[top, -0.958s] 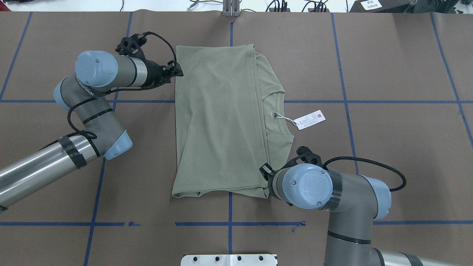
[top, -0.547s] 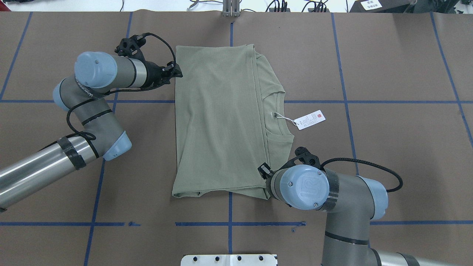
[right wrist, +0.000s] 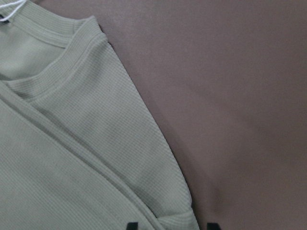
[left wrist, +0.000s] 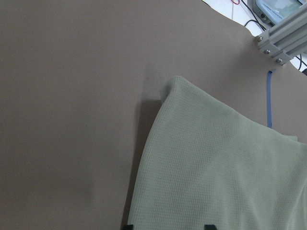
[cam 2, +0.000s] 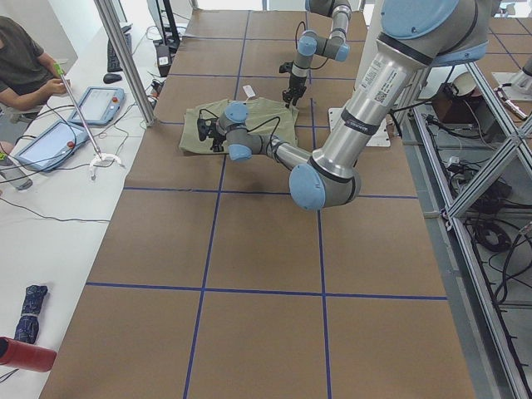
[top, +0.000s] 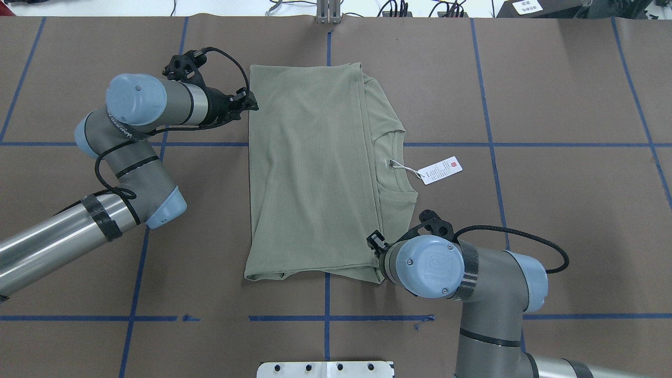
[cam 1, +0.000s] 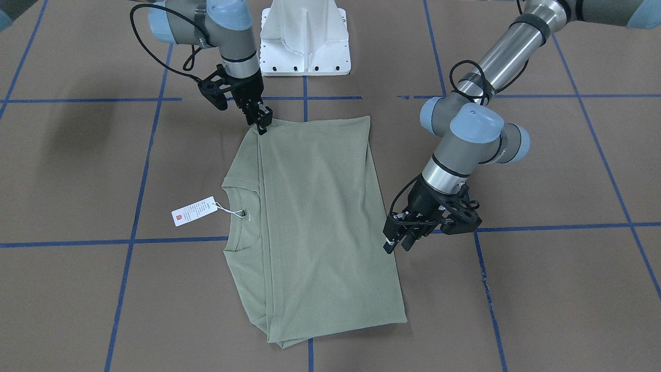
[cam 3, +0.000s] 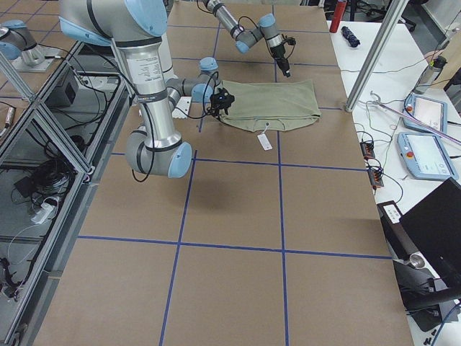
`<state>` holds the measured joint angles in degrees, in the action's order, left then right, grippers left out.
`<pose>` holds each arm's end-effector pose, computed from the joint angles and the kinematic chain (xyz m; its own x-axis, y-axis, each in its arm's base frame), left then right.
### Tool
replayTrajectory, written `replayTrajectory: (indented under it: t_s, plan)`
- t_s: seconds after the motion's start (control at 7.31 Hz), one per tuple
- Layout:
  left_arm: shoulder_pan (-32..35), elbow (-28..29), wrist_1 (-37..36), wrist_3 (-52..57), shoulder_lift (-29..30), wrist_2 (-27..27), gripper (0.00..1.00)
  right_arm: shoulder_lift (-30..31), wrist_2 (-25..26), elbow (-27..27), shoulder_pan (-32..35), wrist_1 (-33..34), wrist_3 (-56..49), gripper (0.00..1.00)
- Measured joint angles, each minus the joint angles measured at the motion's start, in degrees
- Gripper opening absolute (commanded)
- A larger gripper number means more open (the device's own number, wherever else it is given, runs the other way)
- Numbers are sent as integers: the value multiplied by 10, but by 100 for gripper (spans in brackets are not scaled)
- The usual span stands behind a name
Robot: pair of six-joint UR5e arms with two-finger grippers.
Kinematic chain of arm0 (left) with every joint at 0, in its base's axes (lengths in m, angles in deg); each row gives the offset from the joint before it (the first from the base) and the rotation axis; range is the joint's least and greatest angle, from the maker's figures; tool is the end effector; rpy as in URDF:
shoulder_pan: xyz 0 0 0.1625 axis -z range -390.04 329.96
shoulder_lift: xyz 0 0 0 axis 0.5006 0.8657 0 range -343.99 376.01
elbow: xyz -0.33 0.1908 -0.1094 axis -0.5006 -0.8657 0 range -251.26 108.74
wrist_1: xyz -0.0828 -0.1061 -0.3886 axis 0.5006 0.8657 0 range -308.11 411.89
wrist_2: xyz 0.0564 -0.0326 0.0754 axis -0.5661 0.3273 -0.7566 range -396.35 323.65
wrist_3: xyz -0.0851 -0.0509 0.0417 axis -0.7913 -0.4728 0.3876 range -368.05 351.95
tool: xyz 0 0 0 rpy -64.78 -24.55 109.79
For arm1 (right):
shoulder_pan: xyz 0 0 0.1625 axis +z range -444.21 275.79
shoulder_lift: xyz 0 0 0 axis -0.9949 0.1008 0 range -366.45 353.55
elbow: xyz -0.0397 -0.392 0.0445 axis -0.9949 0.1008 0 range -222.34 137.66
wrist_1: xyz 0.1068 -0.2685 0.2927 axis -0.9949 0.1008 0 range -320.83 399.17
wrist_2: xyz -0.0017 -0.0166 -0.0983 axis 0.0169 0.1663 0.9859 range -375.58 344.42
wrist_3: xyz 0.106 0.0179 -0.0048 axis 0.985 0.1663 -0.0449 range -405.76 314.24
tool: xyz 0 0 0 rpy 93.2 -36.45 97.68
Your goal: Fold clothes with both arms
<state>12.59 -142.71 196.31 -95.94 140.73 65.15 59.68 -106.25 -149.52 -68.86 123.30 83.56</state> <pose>0.4628 -0.5781 0.3211 0.2638 -0.1936 -0.9449 0.5160 0.8560 -0.0314 -0.5442 -0.2864 0.2702 0.3470 0.7524 0.5599 -0.6158 0.6330 -0.4690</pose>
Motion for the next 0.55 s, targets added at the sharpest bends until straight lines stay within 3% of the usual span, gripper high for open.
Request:
replayTrajectory:
  t_s: [0.27,0.55]
  plan:
    - [0,1,0,0,0,-1,58,-1,-1,0,-2,8,0,66]
    - [0,2,0,0,0,-1,58,-2,0,3,-5,10,0,58]
